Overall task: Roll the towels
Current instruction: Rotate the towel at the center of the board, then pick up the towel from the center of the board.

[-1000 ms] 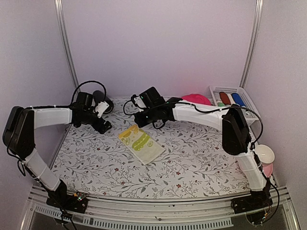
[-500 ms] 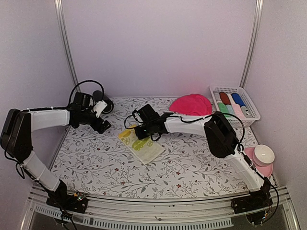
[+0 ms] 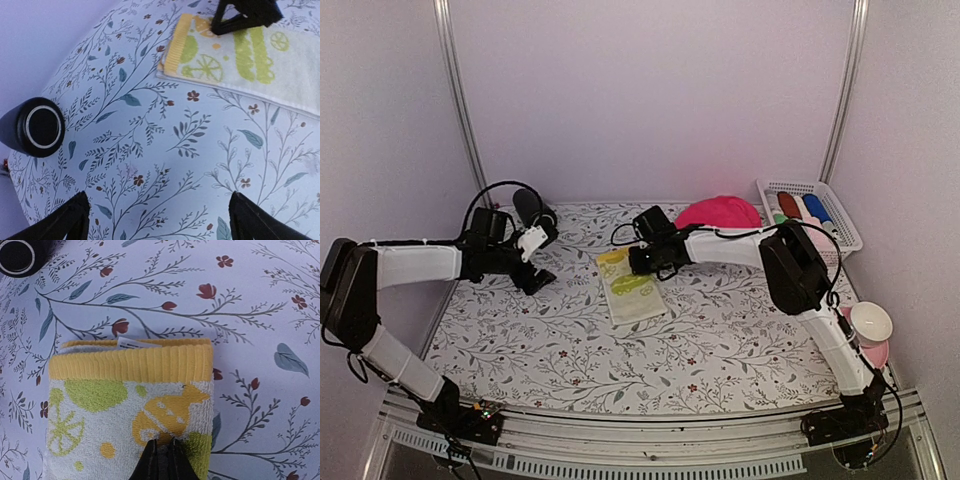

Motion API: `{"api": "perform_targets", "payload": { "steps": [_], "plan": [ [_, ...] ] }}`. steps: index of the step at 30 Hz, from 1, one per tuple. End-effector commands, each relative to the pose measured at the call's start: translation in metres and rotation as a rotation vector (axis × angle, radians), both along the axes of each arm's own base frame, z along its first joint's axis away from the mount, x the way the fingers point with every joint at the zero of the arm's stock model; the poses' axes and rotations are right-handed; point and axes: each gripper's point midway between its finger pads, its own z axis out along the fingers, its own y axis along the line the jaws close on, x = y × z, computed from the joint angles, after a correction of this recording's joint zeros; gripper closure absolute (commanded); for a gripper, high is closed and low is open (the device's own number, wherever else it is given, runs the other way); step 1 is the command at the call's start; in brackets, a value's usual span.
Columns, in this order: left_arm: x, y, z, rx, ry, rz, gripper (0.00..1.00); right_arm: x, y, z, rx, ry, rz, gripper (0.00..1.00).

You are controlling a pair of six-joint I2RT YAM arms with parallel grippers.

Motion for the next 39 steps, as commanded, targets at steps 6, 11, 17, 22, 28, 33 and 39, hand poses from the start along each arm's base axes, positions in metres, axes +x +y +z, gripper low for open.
{"api": "perform_targets", "payload": {
  "steps": [6, 11, 17, 22, 28, 33, 39],
  "plan": [
    [-0.051, -0.080, -0.001, 0.059, -0.175, -0.406, 0.03, -0.002, -0.025, 0.088, 0.000, -0.081, 0.040, 0.82],
    [-0.076, -0.107, -0.003, 0.089, -0.249, -0.543, 0.03, -0.012, -0.067, 0.156, -0.083, -0.222, -0.009, 0.67],
    [-0.095, -0.134, -0.029, 0.202, -0.285, -0.649, 0.03, -0.038, -0.128, 0.220, -0.280, -0.460, -0.120, 0.01],
    [-0.092, -0.153, -0.049, 0.273, -0.267, -0.661, 0.03, -0.053, -0.191, 0.239, -0.456, -0.558, -0.329, 0.01],
    [-0.086, -0.166, -0.064, 0.321, -0.262, -0.649, 0.06, -0.071, -0.209, 0.215, -0.429, -0.533, -0.341, 0.01],
    [-0.094, -0.170, -0.077, 0.345, -0.242, -0.661, 0.16, -0.080, -0.211, 0.198, -0.424, -0.503, -0.310, 0.01],
    [-0.097, -0.169, -0.094, 0.392, -0.242, -0.644, 0.33, -0.093, -0.223, 0.190, -0.418, -0.498, -0.301, 0.01]
  ]
}}
